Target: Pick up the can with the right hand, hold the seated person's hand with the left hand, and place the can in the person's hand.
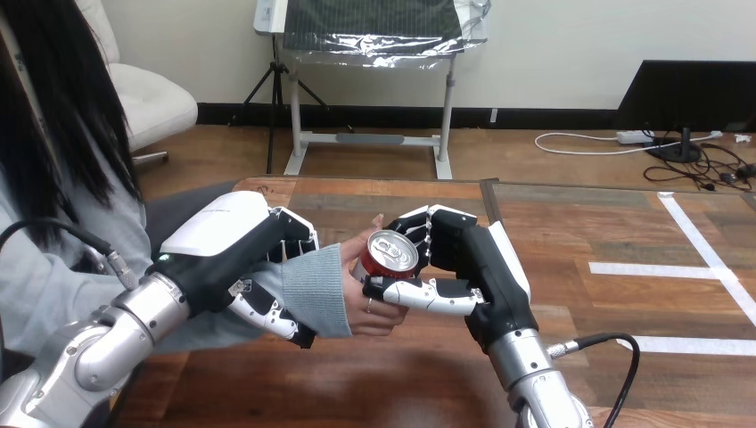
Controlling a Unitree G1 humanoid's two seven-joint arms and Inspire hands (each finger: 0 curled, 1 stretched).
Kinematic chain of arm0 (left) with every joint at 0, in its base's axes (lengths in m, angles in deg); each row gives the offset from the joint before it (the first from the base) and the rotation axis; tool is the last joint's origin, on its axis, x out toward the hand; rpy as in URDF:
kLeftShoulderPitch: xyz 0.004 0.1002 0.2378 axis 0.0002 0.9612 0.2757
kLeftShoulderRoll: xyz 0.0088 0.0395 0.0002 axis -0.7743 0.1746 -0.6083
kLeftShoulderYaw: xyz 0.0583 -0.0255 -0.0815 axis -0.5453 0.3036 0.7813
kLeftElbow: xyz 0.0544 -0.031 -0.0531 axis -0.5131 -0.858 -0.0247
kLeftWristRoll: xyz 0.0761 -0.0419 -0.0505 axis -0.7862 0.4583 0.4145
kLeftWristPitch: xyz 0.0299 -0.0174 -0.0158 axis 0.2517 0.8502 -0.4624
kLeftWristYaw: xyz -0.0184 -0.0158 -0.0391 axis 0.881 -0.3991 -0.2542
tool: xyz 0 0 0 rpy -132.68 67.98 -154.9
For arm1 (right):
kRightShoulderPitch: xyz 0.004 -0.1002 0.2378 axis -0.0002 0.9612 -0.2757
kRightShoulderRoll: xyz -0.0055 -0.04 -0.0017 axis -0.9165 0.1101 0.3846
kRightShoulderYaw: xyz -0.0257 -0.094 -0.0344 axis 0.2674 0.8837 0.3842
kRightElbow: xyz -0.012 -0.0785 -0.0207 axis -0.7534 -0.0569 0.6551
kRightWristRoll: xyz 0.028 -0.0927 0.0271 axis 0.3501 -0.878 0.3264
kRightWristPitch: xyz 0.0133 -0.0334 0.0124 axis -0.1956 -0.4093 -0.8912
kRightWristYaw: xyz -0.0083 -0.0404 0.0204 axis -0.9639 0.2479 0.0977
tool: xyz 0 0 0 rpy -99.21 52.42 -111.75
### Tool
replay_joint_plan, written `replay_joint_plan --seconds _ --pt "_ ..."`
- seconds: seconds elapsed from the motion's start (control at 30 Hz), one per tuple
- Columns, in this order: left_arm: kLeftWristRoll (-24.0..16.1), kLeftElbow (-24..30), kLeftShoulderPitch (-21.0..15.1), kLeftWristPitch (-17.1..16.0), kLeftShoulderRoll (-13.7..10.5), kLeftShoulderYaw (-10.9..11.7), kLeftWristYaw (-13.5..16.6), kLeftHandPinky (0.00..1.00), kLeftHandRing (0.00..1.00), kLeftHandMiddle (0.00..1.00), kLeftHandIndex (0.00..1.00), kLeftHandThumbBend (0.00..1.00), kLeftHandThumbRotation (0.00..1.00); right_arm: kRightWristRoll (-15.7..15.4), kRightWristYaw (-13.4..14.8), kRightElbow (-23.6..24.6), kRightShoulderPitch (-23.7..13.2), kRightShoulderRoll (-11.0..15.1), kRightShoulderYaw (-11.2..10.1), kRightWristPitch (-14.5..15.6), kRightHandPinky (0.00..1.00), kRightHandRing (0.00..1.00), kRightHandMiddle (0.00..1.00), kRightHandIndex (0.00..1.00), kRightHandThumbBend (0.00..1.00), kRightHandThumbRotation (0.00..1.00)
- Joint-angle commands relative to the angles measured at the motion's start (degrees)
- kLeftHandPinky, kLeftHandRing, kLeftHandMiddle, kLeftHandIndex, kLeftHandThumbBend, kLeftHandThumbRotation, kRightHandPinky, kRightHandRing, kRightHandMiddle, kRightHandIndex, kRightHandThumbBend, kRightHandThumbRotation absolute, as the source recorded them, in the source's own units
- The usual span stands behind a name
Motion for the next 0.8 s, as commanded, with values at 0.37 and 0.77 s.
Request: replay_joint_plan --seconds 0.37,0.77 --pt "0.0 3.5 -4.1 -1.9 1.1 2.0 3.4 0.34 0.39 0.45 0.45 0.98 0.01 -1.6 1.9 3.2 -3.2 0.0 1.0 0.8 0.35 0.41 0.48 0.52 0.83 0.00" --pt "-1.8 2.3 -3.7 -1.0 0.5 1.4 4.6 0.54 0.59 0.63 0.66 1.00 0.16 -3.0 4.6 4.1 -2.9 0.5 1.0 1.6 0.47 0.55 0.64 0.70 0.91 0.14"
